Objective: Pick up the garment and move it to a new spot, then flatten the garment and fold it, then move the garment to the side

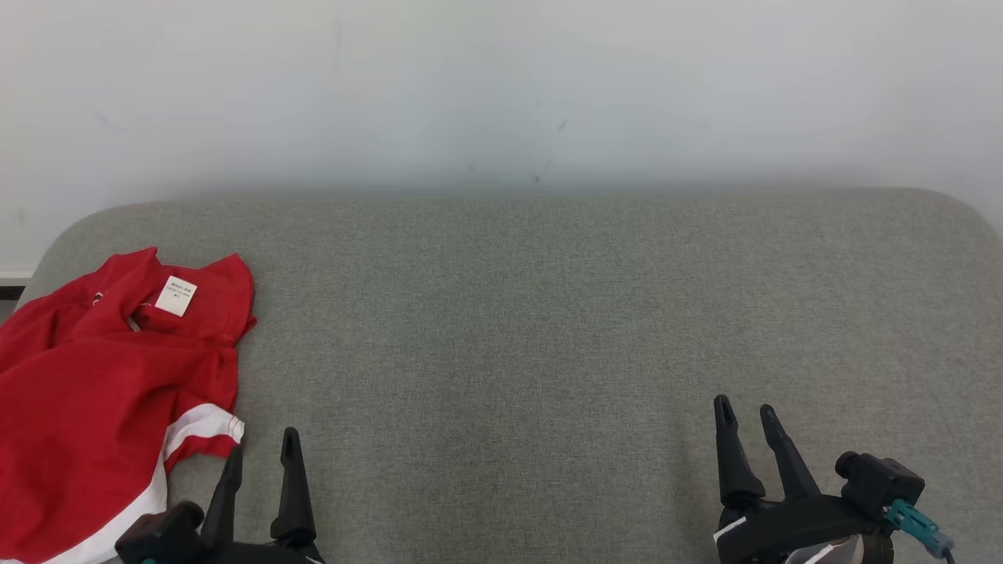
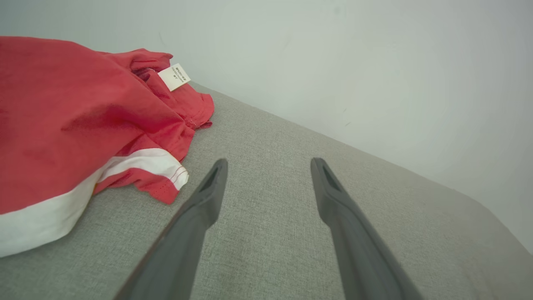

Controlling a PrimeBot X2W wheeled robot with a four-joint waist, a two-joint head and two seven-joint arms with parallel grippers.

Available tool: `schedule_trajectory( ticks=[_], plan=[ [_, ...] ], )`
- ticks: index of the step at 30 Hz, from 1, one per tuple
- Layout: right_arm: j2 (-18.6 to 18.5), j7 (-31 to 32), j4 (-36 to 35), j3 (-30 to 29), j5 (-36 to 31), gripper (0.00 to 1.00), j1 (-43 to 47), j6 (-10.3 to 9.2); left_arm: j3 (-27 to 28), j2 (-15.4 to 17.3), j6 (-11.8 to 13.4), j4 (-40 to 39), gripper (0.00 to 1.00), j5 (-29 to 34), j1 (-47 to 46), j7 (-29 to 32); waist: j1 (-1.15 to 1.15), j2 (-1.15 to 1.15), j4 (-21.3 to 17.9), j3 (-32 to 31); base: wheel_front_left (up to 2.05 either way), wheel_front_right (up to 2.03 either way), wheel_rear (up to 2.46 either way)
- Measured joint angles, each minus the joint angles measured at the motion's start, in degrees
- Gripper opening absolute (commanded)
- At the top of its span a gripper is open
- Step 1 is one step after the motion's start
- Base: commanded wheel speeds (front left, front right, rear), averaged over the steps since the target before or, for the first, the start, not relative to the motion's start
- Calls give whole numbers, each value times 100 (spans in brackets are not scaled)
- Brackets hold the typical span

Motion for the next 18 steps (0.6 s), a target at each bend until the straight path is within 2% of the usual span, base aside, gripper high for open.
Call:
schedule_trajectory(
  ticks=[18],
  plan=[
    [-2,-229,48,29,-891,100,-14,0,-114,16,-9,-73,100,1015,0,-237,0,0,36,44,0,0,0]
  ],
)
